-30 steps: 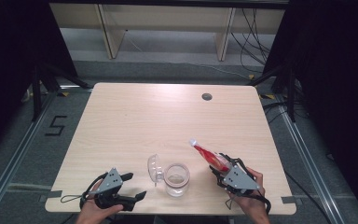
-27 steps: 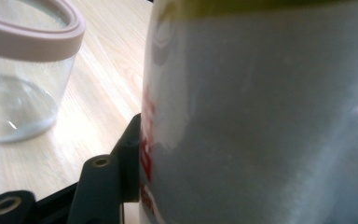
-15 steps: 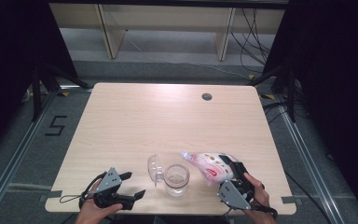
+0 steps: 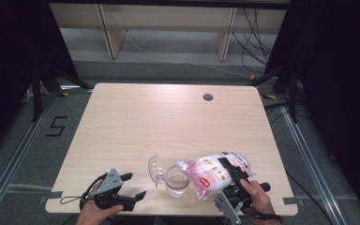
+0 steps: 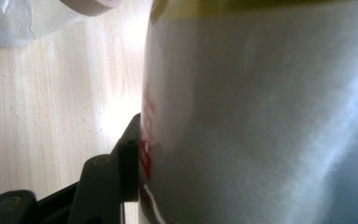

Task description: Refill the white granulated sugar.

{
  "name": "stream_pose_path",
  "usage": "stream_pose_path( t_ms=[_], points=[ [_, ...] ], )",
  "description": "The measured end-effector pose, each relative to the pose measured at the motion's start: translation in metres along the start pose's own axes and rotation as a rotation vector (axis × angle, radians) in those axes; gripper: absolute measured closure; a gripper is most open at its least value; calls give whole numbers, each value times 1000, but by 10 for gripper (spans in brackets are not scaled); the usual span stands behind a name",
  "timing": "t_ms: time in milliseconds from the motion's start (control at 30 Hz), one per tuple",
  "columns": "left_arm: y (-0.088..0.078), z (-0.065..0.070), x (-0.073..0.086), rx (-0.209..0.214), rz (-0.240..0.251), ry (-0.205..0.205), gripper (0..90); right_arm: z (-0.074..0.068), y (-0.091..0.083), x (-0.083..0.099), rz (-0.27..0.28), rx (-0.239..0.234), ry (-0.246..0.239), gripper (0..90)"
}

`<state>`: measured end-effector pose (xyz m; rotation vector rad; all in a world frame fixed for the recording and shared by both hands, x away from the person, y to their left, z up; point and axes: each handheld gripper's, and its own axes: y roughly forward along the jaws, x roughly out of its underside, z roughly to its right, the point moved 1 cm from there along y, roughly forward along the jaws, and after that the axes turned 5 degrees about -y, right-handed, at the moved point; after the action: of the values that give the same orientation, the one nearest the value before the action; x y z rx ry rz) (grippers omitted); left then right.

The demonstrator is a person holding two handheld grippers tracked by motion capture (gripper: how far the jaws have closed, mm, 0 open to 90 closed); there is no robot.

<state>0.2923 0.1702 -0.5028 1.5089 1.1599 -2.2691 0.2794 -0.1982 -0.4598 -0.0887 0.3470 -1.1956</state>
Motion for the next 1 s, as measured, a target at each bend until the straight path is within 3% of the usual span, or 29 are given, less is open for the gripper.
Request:
stream_pose_path(
  t_ms=[33, 100, 133, 333, 367, 433, 467, 500, 533, 567, 633, 667, 733, 833, 867, 1000],
  points=[
    [0, 0, 0, 0, 0, -5, 178, 1, 0, -1, -1, 15, -46, 478],
    [0, 0, 0, 0, 0, -2, 178, 1, 0, -2, -1, 32, -68, 478],
    [0, 0, 0, 0, -2, 2, 178, 2, 0, -3, -8, 46, -128, 479],
    [0, 1, 0, 1, -4, -4, 178, 1, -2, -9, -31, 58, -243, 480],
    [0, 1, 0, 1, -5, -3, 178, 3, -2, -11, -24, 61, -288, 480],
    [0, 1, 0, 1, -5, 2, 178, 4, -2, -13, -25, 63, -315, 481],
    [1, 1, 0, 3, 3, 1, 178, 2, -2, -13, -26, 60, -300, 481],
    [0, 0, -1, 5, 3, 21, 178, 3, -2, -15, -24, 68, -346, 481],
    [-1, -1, -1, 3, -8, 33, 178, 1, -2, -15, -27, 64, -339, 481],
    [0, -1, 0, 3, -6, 28, 178, 1, -3, -16, -45, 62, -357, 482],
    [0, -1, 0, 3, -6, 26, 178, 2, -2, -17, -31, 74, -396, 482],
    [-1, -1, 0, 3, -6, 31, 178, 1, -1, -17, -19, 75, -402, 483],
    [-1, -1, 0, 3, -6, 31, 178, -1, -2, -16, -50, 56, -414, 484],
    [0, -1, 0, 3, -6, 27, 178, -2, -1, -16, -48, 67, -430, 484],
    [0, -1, 0, 3, -6, 26, 178, 0, -1, -17, -37, 77, -476, 486],
    [0, -1, 0, 3, -6, 29, 178, 0, -1, -16, -54, 71, -498, 488]
  ],
)
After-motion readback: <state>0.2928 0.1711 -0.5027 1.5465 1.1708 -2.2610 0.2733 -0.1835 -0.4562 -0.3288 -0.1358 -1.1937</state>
